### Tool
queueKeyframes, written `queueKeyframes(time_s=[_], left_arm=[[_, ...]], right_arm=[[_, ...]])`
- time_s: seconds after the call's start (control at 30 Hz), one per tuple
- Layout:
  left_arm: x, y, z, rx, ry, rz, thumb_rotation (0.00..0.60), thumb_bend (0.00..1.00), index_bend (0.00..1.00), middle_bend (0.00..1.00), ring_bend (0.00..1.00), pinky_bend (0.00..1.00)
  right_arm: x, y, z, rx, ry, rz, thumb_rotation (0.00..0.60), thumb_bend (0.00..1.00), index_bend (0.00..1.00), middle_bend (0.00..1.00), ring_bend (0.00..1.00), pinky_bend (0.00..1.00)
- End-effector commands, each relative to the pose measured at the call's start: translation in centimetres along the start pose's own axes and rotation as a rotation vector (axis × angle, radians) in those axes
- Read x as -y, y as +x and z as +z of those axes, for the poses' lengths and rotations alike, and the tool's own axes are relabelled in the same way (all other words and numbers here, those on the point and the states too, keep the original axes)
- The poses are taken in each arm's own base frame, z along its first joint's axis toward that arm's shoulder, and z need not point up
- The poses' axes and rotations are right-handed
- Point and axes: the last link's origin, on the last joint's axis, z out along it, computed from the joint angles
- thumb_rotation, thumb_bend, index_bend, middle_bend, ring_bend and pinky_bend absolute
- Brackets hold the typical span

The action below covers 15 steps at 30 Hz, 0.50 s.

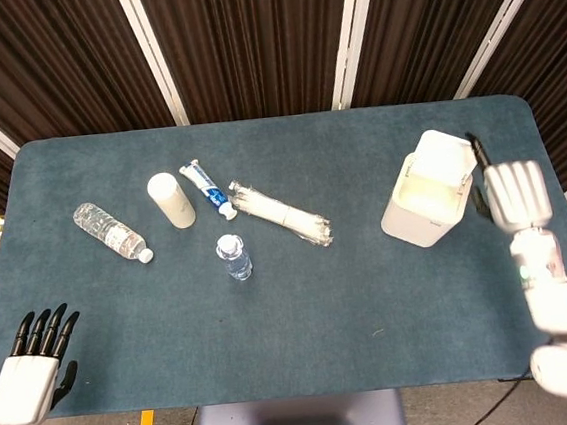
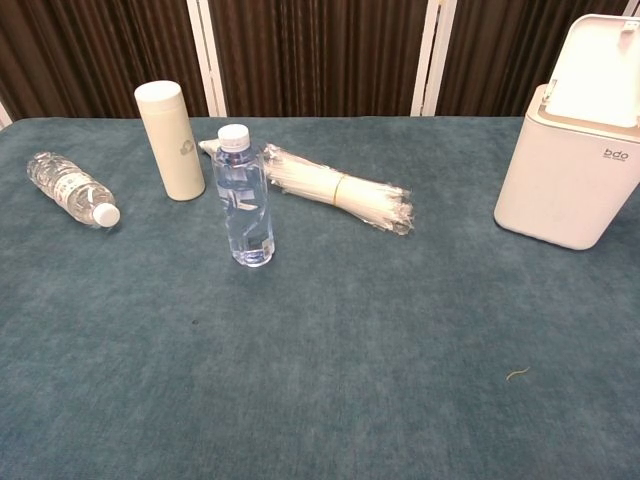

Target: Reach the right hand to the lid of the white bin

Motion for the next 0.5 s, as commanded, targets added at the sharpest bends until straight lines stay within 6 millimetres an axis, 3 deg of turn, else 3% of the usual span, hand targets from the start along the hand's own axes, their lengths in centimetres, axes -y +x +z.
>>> queueKeyframes(time_s=[0.03, 0.2, 0.5], left_arm=[[0.0, -0.1, 0.1, 0.003, 0.001, 0.003, 0.6, 0.46, 0.0, 0.0, 0.0, 0.0], [-0.3, -0.2, -0.1, 0.002, -0.004, 0.008, 0.6, 0.46, 0.0, 0.0, 0.0, 0.0], [-0.4, -0.2, -0.2, -0.004, 0.004, 0.016, 0.6, 0.46, 0.0, 0.0, 0.0, 0.0]], right_arm=[[2.3, 3.5, 6.2, 0.02, -0.061, -0.063, 0.6, 0.53, 0.22, 1.0, 1.0, 1.0], [1.4, 1.9, 7.2, 0.103, -0.125, -0.094, 0.6, 0.53, 0.26, 1.0, 1.0, 1.0], [1.5, -0.5, 7.8, 0.203, -0.106, -0.081, 0.6, 0.53, 0.35, 1.0, 1.0, 1.0]])
